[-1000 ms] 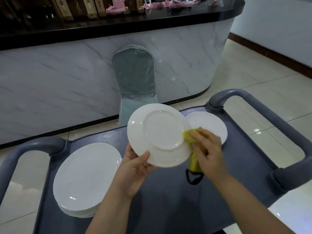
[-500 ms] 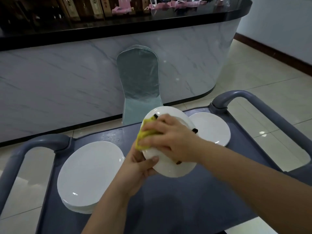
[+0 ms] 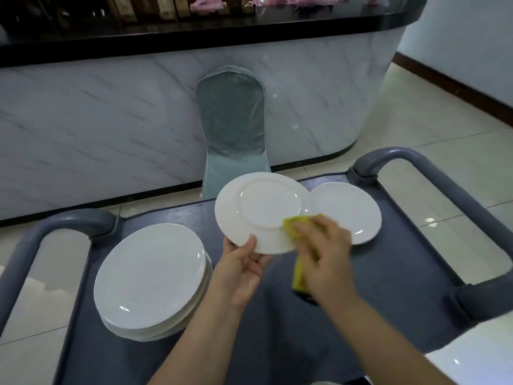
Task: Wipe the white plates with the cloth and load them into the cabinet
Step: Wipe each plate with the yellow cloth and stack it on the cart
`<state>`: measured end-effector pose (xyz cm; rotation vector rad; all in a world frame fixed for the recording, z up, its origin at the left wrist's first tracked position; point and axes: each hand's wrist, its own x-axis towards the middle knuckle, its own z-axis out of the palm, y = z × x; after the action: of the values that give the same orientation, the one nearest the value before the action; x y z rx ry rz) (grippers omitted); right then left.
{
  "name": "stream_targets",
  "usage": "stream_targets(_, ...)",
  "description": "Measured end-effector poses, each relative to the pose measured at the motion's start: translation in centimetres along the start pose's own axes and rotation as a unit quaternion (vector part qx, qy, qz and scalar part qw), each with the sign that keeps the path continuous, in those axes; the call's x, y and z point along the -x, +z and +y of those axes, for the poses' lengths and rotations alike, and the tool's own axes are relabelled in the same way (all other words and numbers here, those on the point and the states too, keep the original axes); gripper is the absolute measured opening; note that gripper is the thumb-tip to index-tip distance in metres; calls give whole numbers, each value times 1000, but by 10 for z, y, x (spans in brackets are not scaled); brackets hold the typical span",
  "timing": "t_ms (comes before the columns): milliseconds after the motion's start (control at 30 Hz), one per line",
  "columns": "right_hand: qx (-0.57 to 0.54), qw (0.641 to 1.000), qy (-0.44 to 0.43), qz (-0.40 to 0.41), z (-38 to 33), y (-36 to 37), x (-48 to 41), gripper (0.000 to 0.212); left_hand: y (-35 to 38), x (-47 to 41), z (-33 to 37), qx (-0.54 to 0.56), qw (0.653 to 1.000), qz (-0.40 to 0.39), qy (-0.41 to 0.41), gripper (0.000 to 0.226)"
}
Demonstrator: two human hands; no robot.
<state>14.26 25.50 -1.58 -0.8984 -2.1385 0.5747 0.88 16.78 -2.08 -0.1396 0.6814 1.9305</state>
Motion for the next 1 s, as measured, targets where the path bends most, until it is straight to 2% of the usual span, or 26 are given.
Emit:
stream_targets(67,47,993,-111,-10,-14,20,20,39,5,-2,-6,4,1000,5,-9,58)
stream_targets(133,48,987,-151,-16,-6,18,17,37,5,-2,-6,3,1000,-5,-7,55)
stream_targets(233,-12,996,-90,4,23,-8,5,32,0,4,3,-51,998,-47,1,50)
stream_targets(333,-49,999,15,-19,42,-31,-25,34,-7,14,18,-186,975,-117,0,59)
stream_targets(433,-30,999,11,-18,30,-33,-68,30,0,22,20,-287,942,-172,4,65)
stream_targets(500,-9,999,-33,1,1,-22,-75,29,7,24,14,-296,939,-172,28,66)
stream_targets(567,-12,993,-122,-2,-24,-11,-58,30,12,23,15,-285,944,-158,56,64)
stream_targets(633,-29,978,-202,-45,-21,-9,-32,29,9,23,22,-274,949,-141,65,64)
stream_targets(700,-27,965,-240,-102,2,-21,-17,28,1,26,27,-260,956,-125,54,65)
stream_targets(800,22,969,-201,-143,41,-44,-17,26,-11,32,27,-260,958,-117,35,64)
stream_targets(900,30,988,-127,-85,43,-43,-45,30,-12,36,19,-294,945,-142,9,68)
stream_targets(1000,2,987,-157,-33,6,-18,-54,27,-6,34,12,-298,944,-142,19,67)
